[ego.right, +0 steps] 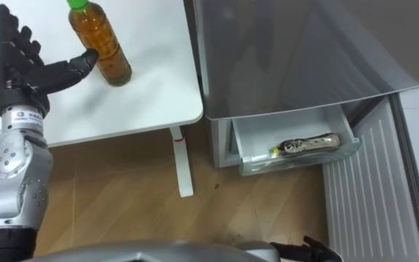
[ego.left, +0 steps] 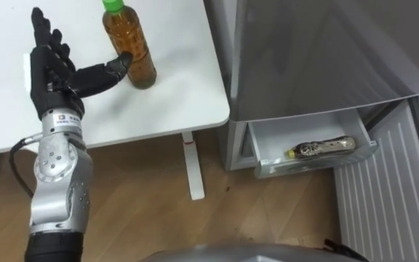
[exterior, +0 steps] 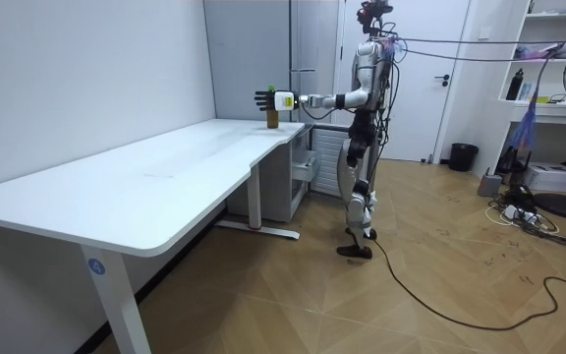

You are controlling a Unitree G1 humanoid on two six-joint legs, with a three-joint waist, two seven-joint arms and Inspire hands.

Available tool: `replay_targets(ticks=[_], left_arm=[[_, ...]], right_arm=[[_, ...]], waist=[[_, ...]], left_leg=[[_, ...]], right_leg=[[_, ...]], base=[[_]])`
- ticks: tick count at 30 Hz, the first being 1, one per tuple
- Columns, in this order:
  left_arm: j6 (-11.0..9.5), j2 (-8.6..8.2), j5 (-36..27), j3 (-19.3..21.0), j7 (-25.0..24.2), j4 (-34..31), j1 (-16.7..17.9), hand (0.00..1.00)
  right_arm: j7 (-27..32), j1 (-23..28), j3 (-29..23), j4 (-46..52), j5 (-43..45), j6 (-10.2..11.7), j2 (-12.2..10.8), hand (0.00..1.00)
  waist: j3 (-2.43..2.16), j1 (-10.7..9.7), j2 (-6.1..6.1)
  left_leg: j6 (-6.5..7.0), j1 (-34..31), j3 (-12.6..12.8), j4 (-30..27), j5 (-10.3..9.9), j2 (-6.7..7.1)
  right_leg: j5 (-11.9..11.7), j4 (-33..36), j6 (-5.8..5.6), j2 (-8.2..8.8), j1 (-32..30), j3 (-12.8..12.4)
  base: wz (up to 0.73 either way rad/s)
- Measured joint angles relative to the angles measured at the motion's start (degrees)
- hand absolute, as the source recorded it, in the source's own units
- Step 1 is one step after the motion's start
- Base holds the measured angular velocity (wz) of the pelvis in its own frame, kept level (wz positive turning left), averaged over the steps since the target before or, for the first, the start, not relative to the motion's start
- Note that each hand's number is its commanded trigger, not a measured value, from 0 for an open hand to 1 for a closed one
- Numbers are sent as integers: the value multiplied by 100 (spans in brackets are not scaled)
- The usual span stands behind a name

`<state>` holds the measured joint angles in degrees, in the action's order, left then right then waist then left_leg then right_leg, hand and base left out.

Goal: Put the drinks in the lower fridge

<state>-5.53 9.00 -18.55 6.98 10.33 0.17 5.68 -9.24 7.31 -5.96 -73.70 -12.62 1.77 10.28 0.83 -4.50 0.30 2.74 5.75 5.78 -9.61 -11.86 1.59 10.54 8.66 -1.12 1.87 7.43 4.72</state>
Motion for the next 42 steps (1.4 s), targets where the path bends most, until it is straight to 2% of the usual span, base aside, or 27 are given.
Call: replay_targets(ticks=[4,10,14,18,20,25,31,34,36,38,42], left_arm=[[123,149,-11,59,-169,257,-178,0],[198,212,-214,213,-278,499,-428,0],[298,374,-511,241,-332,626,-674,0],[337,381,-625,299,-354,768,-839,0],[454,383,-698,309,-368,901,-934,0],[586,383,-891,326,-444,1176,-1087,0],[600,388,-1002,416,-528,1186,-1229,0],[600,435,-1001,414,-751,1258,-1369,0],[605,496,-999,414,-893,1366,-1447,0],[669,562,-998,414,-1084,1450,-1450,0],[811,574,-1003,412,-1364,1503,-1450,0]], right_arm=[[48,24,-104,2,238,-22,-15,0],[76,82,-126,46,434,-70,9,0],[29,69,-155,42,785,-201,68,0],[32,55,-159,43,1006,-278,84,0],[38,61,-168,48,1051,-329,103,0],[41,86,-200,79,1051,-435,119,0],[41,120,-214,77,1345,-440,120,0],[32,138,-217,77,1538,-456,122,0],[23,130,-219,77,1634,-506,122,0],[-24,149,-223,77,1707,-561,144,0],[-58,166,-219,60,1789,-722,159,0]], waist=[[-6,-4,-15],[-20,1,8],[-34,1,31],[-38,-5,49],[-29,-19,85],[-16,-50,135],[-10,-74,129],[-12,-105,132],[-17,-136,139],[-41,-155,178],[-66,-158,219]], left_leg=[[0,0,10,-1,0,-36],[0,0,21,-6,0,-34],[0,6,23,-10,0,-35],[0,13,29,-11,0,-32],[1,21,30,-16,0,-10],[1,56,30,-8,0,-4],[3,76,54,-3,0,-2],[4,80,43,-14,-1,-4],[4,81,36,-15,-1,-8],[5,71,38,-14,-1,-9],[5,66,37,-13,-1,-13]], right_leg=[[0,15,1,2,-22,-16],[-3,26,4,1,-43,-10],[-3,32,5,2,-45,10],[-3,36,5,1,-43,13],[-3,38,5,4,-28,8],[-3,55,4,1,0,-9],[-2,130,4,-11,-55,-143],[-2,178,4,-13,-69,-146],[-2,201,4,-19,-86,-152],[-2,204,4,-23,-107,-157],[-2,222,5,-32,-133,-158]], base=[[-3],[-1],[0],[0],[0],[0],[-7],[-1],[-3],[-7],[-4]])
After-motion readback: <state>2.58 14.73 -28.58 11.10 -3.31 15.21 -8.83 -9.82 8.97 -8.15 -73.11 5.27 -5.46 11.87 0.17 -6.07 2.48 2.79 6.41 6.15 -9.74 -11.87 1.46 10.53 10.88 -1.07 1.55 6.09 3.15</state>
